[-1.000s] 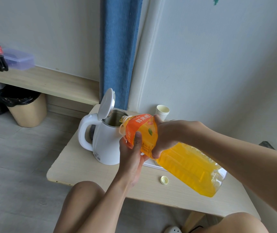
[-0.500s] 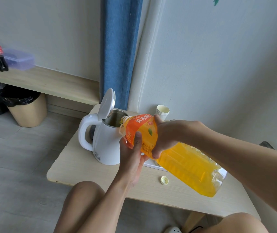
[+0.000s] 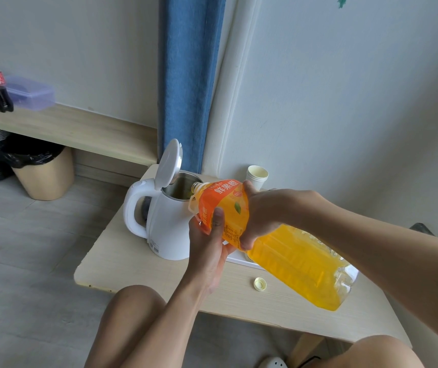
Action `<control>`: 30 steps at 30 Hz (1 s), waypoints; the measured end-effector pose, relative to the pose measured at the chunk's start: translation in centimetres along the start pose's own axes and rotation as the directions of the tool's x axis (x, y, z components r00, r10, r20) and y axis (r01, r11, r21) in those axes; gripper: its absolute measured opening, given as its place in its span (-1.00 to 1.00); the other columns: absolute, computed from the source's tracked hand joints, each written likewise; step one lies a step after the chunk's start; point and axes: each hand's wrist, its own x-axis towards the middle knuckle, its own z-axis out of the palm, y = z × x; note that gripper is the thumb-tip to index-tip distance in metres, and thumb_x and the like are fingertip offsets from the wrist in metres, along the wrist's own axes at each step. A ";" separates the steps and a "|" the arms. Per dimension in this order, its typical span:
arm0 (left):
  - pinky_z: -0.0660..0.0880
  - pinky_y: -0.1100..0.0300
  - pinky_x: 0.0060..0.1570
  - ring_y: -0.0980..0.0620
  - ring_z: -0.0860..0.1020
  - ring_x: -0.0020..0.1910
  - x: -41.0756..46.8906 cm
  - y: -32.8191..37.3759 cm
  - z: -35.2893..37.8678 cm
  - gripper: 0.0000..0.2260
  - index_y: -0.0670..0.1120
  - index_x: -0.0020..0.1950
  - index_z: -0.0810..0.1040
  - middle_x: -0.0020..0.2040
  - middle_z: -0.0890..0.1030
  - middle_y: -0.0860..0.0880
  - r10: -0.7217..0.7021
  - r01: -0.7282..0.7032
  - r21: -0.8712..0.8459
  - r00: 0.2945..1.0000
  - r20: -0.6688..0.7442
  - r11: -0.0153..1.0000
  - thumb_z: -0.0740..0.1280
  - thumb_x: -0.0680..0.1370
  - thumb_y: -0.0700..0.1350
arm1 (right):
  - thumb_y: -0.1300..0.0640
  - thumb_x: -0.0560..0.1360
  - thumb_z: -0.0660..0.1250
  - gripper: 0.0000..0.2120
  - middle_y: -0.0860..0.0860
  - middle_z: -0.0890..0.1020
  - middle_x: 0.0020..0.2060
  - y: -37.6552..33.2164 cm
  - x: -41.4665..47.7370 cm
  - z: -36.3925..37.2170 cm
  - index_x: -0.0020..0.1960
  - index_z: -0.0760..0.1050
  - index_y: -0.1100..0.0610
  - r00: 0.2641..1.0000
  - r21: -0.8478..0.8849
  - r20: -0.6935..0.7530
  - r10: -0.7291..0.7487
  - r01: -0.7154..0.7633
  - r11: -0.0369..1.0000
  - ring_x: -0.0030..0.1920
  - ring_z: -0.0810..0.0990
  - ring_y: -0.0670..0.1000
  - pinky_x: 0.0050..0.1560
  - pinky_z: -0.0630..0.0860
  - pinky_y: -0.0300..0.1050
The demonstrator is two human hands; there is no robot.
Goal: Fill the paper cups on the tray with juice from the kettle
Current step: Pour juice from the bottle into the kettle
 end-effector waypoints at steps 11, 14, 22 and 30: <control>0.62 -0.31 0.13 -0.23 0.64 0.28 0.0 0.1 0.1 0.03 -0.06 0.54 0.34 0.34 0.61 -0.18 -0.019 0.019 -0.009 1.000 -0.011 1.000 0.62 0.21 0.35 | -0.21 0.38 0.47 0.19 0.05 0.28 0.43 -0.1 -0.1 0.0 0.55 -0.39 0.05 1.000 0.006 -0.012 0.014 -0.014 1.000 0.28 0.46 0.17 0.28 0.47 0.08; 0.61 -0.31 0.13 -0.23 0.63 0.28 -0.1 0.2 0.1 0.03 -0.06 0.54 0.34 0.34 0.62 -0.18 -0.017 0.017 -0.013 1.000 -0.011 1.000 0.62 0.21 0.35 | -0.20 0.38 0.47 0.17 0.03 0.27 0.42 -0.1 -0.2 0.0 0.55 -0.37 0.05 1.000 0.004 -0.009 0.002 -0.002 1.000 0.29 0.45 0.16 0.27 0.47 0.06; 0.66 -0.15 -0.01 -0.22 0.65 0.26 -0.3 0.3 0.3 0.00 -0.09 0.53 0.36 0.32 0.64 -0.18 0.002 -0.002 -0.023 1.000 0.008 1.000 0.61 0.23 0.34 | -0.19 0.40 0.45 0.12 -0.01 0.23 0.42 -0.1 -0.1 -0.1 0.56 -0.31 0.07 1.000 -0.020 0.001 -0.025 0.025 0.999 0.27 0.46 0.16 0.28 0.46 0.05; 0.62 -0.30 0.13 -0.23 0.63 0.29 0.0 0.1 0.0 0.01 -0.07 0.55 0.33 0.35 0.61 -0.18 -0.006 0.006 -0.014 1.000 0.006 1.000 0.61 0.24 0.34 | -0.19 0.40 0.46 0.15 0.03 0.24 0.44 -0.1 0.1 0.0 0.55 -0.37 0.06 1.000 -0.005 -0.004 -0.022 0.022 1.000 0.29 0.44 0.16 0.30 0.45 0.06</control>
